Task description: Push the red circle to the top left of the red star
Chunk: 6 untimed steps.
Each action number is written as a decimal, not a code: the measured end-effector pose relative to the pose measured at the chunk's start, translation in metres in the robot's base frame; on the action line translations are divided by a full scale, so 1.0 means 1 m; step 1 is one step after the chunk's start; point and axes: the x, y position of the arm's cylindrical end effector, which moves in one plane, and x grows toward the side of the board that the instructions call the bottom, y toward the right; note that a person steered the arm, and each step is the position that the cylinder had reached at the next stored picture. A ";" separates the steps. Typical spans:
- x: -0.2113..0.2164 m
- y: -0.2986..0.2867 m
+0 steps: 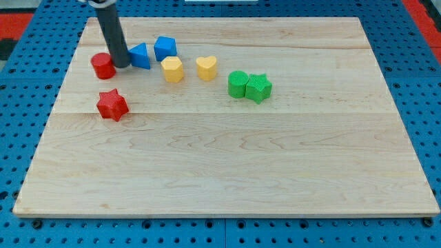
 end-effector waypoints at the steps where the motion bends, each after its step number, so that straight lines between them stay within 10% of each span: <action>1: -0.004 0.038; 3: -0.033 -0.019; 6: 0.035 -0.094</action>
